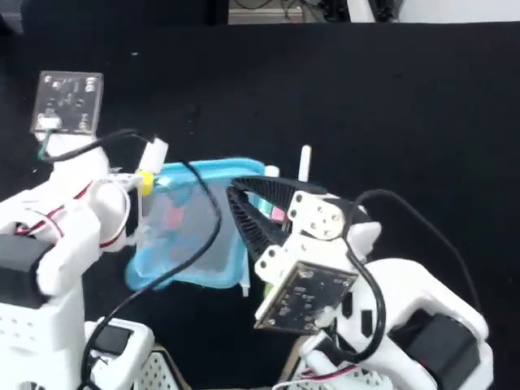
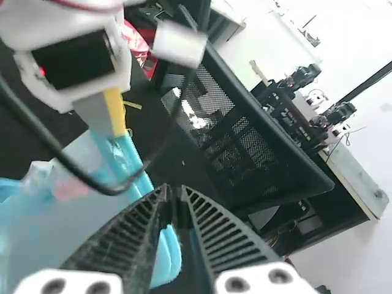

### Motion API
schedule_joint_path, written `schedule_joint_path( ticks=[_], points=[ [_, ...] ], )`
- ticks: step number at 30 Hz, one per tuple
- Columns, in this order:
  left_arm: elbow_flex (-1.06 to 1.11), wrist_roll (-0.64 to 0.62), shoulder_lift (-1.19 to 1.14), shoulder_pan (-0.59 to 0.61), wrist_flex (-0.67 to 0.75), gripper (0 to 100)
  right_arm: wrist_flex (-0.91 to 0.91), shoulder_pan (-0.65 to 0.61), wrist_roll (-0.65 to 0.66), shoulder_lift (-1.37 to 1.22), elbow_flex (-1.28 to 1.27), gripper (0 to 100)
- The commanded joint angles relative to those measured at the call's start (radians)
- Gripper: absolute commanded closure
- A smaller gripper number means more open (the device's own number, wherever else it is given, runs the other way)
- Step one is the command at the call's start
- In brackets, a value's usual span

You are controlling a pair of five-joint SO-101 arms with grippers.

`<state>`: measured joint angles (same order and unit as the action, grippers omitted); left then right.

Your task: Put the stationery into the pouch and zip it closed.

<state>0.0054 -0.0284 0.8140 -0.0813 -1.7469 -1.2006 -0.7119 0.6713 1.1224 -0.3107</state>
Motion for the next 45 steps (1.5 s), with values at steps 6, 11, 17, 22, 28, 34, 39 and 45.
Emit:
schedule_joint_path(
  ticks=[6,11,17,22,28,34,39,45],
  points=[
    [0.022,0.031,-0.011,0.007,-0.017,97,0.018,-0.011,-0.037,-0.002,-0.058,98.8],
    [0.022,0.029,-0.011,0.005,-0.017,97,0.018,-0.009,-0.502,0.021,-0.142,98.6],
    [0.022,0.028,-0.011,0.005,-0.015,97,0.193,-0.052,-0.68,0.094,-0.389,91.6],
    [0.05,-0.054,-0.011,0.007,-0.015,97,0.43,-0.153,-0.686,0.134,-0.619,76.6],
    [0.125,-0.084,-0.011,0.008,-0.015,97,0.588,-0.253,-0.681,0.162,-0.705,88.1],
    [0.12,-0.083,0.074,0.008,-0.012,97,0.611,-0.256,-0.681,0.16,-0.722,89.2],
    [0.145,-0.083,0.155,0.007,-0.012,97,0.611,-0.252,-0.686,0.159,-0.727,80.9],
    [0.203,-0.083,0.158,0.002,-0.012,97,0.617,-0.252,-0.686,0.159,-0.696,80.7]
  ],
)
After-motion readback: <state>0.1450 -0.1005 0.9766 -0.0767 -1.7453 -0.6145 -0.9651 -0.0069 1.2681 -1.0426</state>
